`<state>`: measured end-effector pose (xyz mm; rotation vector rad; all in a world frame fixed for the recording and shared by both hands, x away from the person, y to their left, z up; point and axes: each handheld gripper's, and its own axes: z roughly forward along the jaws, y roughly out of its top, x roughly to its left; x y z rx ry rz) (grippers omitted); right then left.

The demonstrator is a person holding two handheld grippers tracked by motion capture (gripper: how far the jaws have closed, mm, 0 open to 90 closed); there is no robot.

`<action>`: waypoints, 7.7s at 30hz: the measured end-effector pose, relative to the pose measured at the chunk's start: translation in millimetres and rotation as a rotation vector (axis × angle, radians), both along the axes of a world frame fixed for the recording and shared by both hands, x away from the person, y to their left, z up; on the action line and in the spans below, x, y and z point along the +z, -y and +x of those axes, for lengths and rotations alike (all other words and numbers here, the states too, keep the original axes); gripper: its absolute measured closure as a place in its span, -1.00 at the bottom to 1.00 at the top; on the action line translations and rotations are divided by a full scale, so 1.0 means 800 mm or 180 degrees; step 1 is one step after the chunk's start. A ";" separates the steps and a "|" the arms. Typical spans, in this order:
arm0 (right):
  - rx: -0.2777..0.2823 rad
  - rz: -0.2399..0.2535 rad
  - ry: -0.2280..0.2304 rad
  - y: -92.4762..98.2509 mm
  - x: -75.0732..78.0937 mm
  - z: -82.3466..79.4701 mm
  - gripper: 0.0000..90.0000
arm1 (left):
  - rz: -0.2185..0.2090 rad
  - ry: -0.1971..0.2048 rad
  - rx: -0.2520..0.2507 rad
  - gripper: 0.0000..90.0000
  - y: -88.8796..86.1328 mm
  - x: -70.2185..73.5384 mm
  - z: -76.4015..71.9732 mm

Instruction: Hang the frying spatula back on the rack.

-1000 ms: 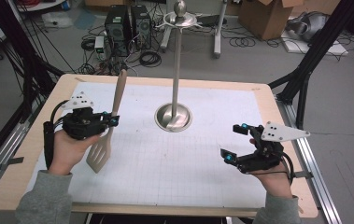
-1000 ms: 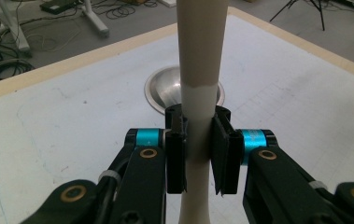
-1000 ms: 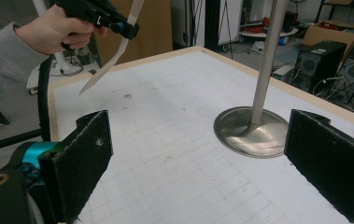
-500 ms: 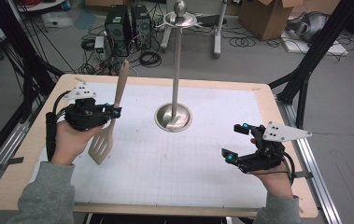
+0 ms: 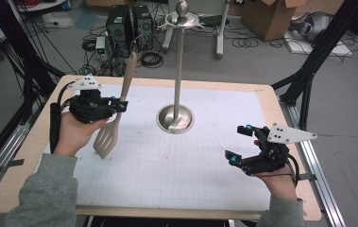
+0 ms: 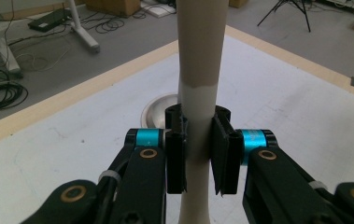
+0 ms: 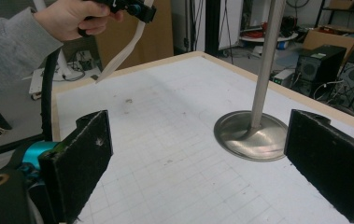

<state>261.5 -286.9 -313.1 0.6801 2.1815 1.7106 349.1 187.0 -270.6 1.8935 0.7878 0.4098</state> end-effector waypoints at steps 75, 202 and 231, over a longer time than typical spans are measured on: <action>-0.0063 0.0179 0.0022 0.023 0.002 -0.008 -0.85 | 0.0005 -0.0031 -0.0038 0.72 0.063 0.065 0.057; -0.0090 0.0194 0.0017 0.027 0.000 -0.006 -0.85 | -0.0307 0.0128 -0.0192 -0.83 0.011 0.017 0.021; -0.0083 0.0128 0.0007 0.018 -0.001 -0.004 -0.85 | -0.0570 0.0403 0.0079 -0.85 -0.057 -0.016 -0.046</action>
